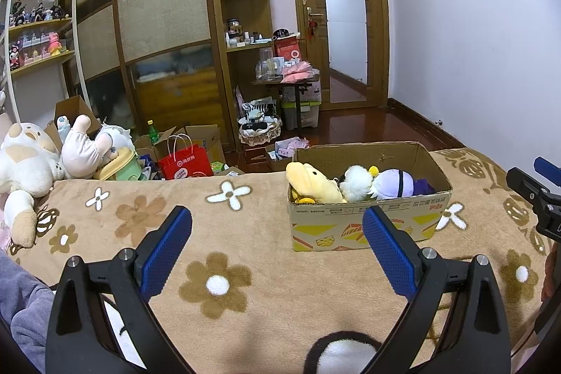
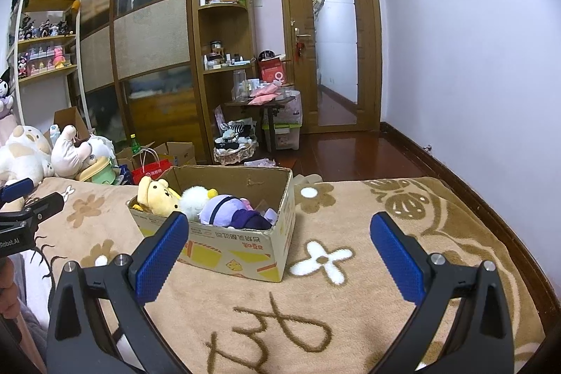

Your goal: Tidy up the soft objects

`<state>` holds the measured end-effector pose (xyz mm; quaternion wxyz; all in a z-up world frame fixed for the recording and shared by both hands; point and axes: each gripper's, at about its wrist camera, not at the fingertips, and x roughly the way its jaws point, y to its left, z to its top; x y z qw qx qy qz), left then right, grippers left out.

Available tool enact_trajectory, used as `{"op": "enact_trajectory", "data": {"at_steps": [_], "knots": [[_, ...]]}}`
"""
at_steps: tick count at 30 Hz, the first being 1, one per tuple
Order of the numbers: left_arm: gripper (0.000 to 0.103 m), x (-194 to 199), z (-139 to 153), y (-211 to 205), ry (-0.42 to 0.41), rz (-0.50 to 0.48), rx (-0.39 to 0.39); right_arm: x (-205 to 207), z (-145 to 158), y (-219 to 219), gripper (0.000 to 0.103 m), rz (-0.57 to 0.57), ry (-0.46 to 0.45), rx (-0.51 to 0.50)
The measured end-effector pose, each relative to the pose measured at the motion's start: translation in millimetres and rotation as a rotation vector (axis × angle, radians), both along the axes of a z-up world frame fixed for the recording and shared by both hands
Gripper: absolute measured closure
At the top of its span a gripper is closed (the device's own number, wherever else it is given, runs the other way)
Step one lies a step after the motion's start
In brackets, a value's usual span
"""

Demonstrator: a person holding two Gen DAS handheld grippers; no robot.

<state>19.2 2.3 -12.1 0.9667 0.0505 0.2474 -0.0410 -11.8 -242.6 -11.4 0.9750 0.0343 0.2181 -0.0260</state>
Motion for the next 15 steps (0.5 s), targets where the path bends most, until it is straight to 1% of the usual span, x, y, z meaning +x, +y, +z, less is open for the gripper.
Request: {"op": "enact_trajectory", "data": {"at_steps": [15], "knots": [[0.006,-0.7,-1.8,0.3,0.004,-0.003,0.0,-0.2,0.2,-1.2,0.0,-0.002,0.001,0.0]]}}
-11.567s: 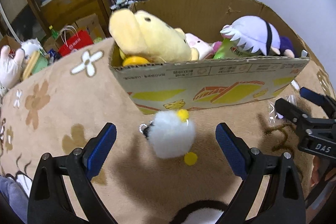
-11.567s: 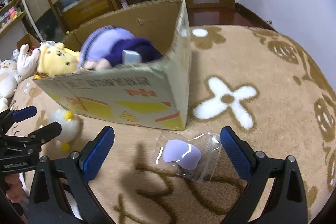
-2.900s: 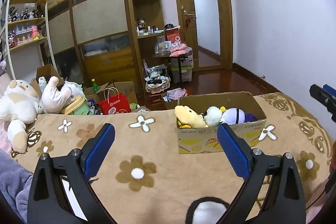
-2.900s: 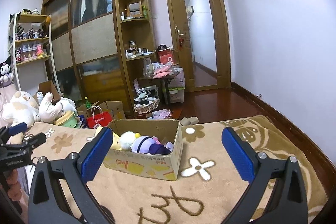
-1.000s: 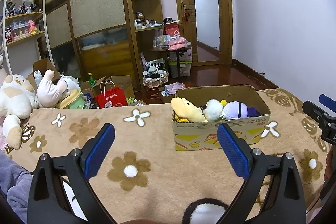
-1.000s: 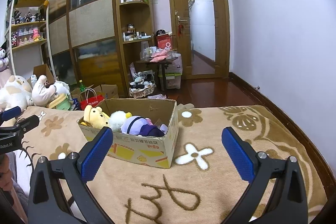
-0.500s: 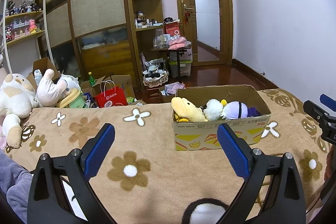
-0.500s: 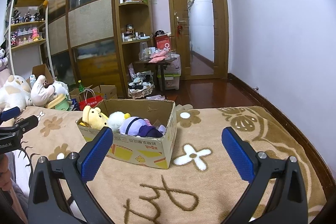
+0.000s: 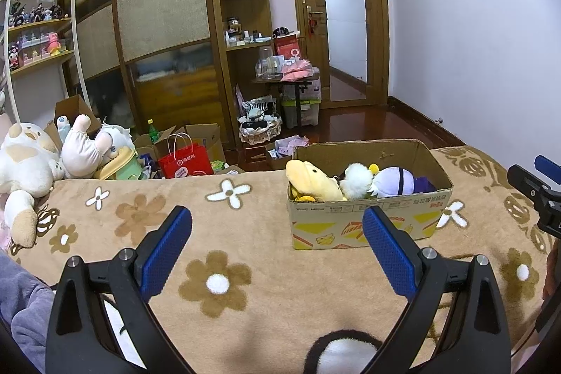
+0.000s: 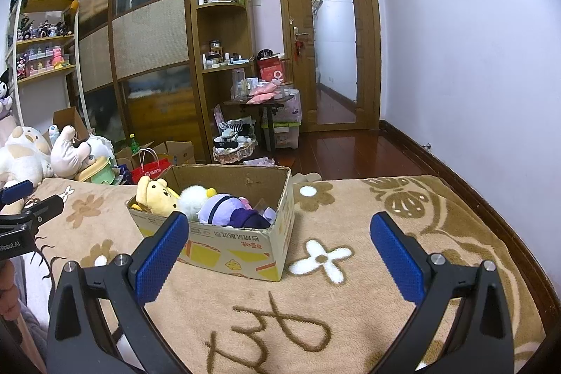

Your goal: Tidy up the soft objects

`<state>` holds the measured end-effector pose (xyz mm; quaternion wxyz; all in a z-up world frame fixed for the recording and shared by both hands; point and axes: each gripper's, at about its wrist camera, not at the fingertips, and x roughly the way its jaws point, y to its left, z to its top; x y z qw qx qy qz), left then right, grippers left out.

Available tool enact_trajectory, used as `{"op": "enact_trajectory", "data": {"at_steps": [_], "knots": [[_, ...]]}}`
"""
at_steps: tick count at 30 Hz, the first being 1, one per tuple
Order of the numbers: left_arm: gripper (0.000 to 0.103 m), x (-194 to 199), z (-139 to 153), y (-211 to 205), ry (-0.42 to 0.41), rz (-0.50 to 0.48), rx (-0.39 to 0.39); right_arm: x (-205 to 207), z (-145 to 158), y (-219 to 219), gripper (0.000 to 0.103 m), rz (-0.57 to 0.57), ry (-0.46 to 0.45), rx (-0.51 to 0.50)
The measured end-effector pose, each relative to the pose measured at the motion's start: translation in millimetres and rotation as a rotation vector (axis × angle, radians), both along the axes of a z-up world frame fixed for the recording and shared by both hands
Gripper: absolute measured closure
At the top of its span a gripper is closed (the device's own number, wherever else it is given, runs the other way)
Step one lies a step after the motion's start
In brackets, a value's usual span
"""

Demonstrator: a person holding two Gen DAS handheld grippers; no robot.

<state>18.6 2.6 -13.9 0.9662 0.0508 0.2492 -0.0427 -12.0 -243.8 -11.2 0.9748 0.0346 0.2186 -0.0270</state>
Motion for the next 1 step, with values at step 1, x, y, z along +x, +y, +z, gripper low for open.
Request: {"op": "enact_trajectory", "data": {"at_steps": [1], "knots": [[0.006,0.4,-0.2,-0.3,0.002,0.0,0.0,0.1,0.2,-0.2,0.0,0.0,0.0,0.0]]}}
